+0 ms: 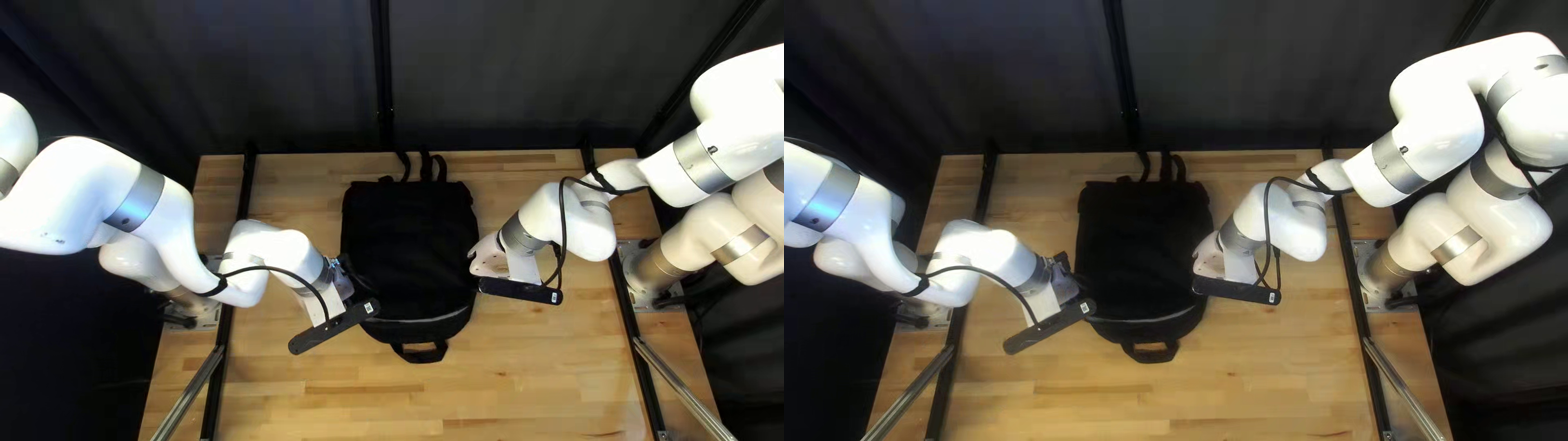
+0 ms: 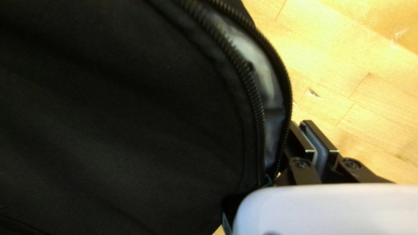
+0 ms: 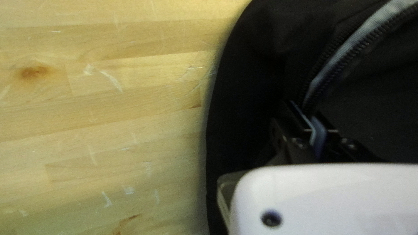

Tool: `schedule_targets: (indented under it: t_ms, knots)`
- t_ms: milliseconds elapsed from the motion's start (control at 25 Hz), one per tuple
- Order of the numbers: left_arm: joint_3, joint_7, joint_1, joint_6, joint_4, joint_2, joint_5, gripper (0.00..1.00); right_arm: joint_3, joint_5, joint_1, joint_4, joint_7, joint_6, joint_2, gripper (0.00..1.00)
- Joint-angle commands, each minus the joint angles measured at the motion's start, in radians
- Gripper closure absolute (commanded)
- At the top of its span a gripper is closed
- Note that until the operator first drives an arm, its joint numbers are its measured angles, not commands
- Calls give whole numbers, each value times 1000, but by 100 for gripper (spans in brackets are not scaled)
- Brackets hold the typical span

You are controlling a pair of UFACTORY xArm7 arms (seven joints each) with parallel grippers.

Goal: Remove a lunch box from a kids backpack

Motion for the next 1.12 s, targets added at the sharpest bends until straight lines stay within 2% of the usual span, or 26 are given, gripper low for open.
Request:
schedule_targets:
  t_ms: [40,80,280,440,600,880,1120]
  knots:
    - [1,-3,-3,6,3,-6,-8,9,3,-13,-6,1,9,5,-5,100]
    - [-2,-10,-4,6,4,-6,-9,0,4,-15,-7,1,10,6,-6,100]
    - [-99,-174,-7,74,64,-12,50,0,6,-19,-8,4,16,3,-3,100]
    - [-211,-390,-3,109,145,32,156,0,7,-17,-7,6,17,-3,3,100]
    - [-269,-542,4,124,217,97,267,0,10,-11,-2,9,22,-14,13,100]
    - [-309,-619,-3,228,303,106,321,0,22,-36,-11,7,55,-21,11,100]
    - [-318,-660,13,311,368,116,380,0,18,-11,0,15,38,-37,27,100]
